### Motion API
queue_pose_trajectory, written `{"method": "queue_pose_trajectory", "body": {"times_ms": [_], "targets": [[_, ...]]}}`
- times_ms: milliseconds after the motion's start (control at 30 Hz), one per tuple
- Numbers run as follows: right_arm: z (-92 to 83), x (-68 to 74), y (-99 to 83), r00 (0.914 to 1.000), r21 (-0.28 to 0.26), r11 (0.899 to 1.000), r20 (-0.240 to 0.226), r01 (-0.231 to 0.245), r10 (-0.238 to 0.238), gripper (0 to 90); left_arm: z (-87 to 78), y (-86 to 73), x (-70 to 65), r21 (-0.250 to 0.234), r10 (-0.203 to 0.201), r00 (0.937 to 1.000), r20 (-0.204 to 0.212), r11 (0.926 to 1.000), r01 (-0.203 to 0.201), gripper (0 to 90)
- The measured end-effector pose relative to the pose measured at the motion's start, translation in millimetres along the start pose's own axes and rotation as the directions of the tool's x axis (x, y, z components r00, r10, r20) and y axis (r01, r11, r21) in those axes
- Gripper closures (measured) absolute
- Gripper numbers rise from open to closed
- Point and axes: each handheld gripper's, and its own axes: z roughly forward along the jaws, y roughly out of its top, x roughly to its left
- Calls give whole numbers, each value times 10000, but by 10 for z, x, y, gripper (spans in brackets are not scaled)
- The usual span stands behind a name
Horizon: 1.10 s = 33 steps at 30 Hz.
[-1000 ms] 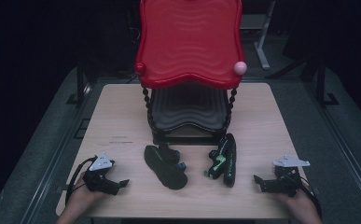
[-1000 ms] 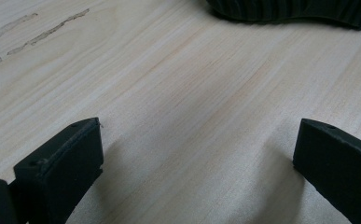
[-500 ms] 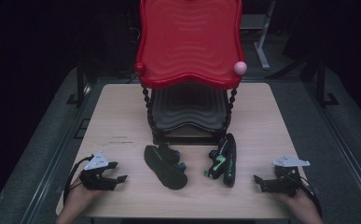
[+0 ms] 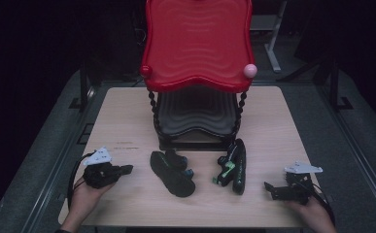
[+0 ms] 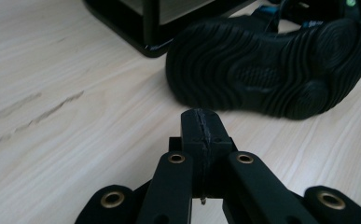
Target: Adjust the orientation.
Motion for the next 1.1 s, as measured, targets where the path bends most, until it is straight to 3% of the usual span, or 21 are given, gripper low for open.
{"method": "queue_pose_trajectory", "body": {"times_ms": [100, 367, 700, 900, 1033, 1100], "targets": [[1, -1, 1, 10000, 5, 10000, -5, 8, -8, 17, 38, 65, -30, -130, -17, 9999, 118, 9999, 18, 900], [1, -2, 1, 10000, 6, 10000, -11, 18, -18, 18, 303, 392, -228, -418, 578, 9952, 794, 9976, -546, 900], [1, -3, 2, 10000, 6, 10000, -17, 25, -25, 18, 592, 625, -324, -469, 901, 9887, 1199, 9953, -850, 900], [1, -2, 2, 10000, 7, 10000, -18, 23, -23, 18, 766, 679, -387, -280, 1050, 9830, 1507, 9944, -1019, 900], [1, -2, 2, 10000, 8, 10000, -17, 23, -23, 18, 840, 653, -434, 129, 1235, 9796, 1588, 9918, -1272, 900], [1, -3, 2, 10000, 6, 10000, -17, 24, -24, 17, 838, 640, -423, 51, 1120, 9796, 1668, 9934, -1145, 900]]}}
